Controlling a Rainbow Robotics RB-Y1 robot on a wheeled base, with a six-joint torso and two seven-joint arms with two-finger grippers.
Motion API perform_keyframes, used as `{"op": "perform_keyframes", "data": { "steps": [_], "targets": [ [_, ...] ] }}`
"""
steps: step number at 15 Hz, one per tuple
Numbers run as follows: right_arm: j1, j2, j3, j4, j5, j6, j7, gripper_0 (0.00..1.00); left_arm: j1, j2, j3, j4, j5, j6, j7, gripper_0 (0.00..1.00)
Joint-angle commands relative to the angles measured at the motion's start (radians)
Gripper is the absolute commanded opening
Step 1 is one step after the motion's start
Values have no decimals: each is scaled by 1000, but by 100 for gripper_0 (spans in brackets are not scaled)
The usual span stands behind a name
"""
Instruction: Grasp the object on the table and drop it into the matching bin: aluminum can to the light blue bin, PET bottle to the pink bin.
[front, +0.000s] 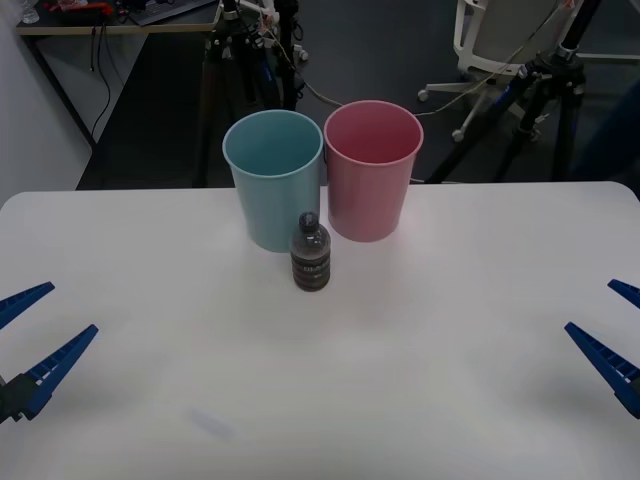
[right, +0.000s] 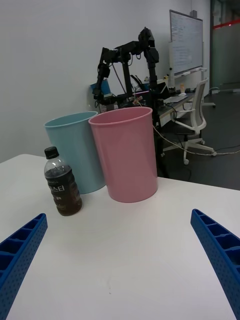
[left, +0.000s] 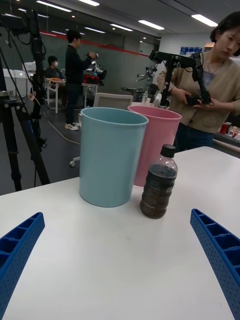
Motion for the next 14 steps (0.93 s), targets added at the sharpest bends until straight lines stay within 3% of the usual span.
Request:
{"op": "perform_keyframes", "data": {
  "steps": [1, 4, 14],
  "targets": [
    [0, 0, 0, 0, 0, 0, 0, 100, 0, 0, 0, 0, 0, 0, 0, 100],
    [4, -19, -15, 74, 22, -27, 2, 100, 0, 0, 0, 0, 0, 0, 0, 100],
    [27, -47, 54, 49, 23, -19, 66, 100, 0, 0, 0, 0, 0, 0, 0, 100]
  ]
}}
